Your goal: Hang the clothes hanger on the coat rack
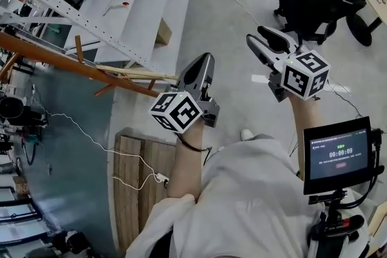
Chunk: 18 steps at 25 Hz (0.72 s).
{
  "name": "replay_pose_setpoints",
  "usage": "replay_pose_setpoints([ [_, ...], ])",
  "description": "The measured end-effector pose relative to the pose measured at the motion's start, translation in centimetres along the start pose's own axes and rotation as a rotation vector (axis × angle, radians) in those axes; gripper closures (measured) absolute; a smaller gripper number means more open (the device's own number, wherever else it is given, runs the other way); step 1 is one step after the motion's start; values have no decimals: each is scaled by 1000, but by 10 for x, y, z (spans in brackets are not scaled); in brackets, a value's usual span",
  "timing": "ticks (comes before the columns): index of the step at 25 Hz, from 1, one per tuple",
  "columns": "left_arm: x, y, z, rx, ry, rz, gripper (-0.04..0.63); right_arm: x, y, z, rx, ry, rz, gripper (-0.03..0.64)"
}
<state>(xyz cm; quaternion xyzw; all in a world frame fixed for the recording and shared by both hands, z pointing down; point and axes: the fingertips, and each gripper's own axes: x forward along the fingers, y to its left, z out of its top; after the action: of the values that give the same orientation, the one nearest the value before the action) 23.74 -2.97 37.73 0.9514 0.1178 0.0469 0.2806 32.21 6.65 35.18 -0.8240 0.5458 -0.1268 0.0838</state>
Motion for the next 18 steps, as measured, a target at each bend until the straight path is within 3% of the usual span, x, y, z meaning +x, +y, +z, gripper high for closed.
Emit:
replay_pose_setpoints([
  [12,30,-20,-61,-30,154,-110,589,-35,-10,-56,72,47,-80,448],
  [18,33,-18,-66,-32,170,-123,589,-34,-7,-65,61,63,-83,448],
])
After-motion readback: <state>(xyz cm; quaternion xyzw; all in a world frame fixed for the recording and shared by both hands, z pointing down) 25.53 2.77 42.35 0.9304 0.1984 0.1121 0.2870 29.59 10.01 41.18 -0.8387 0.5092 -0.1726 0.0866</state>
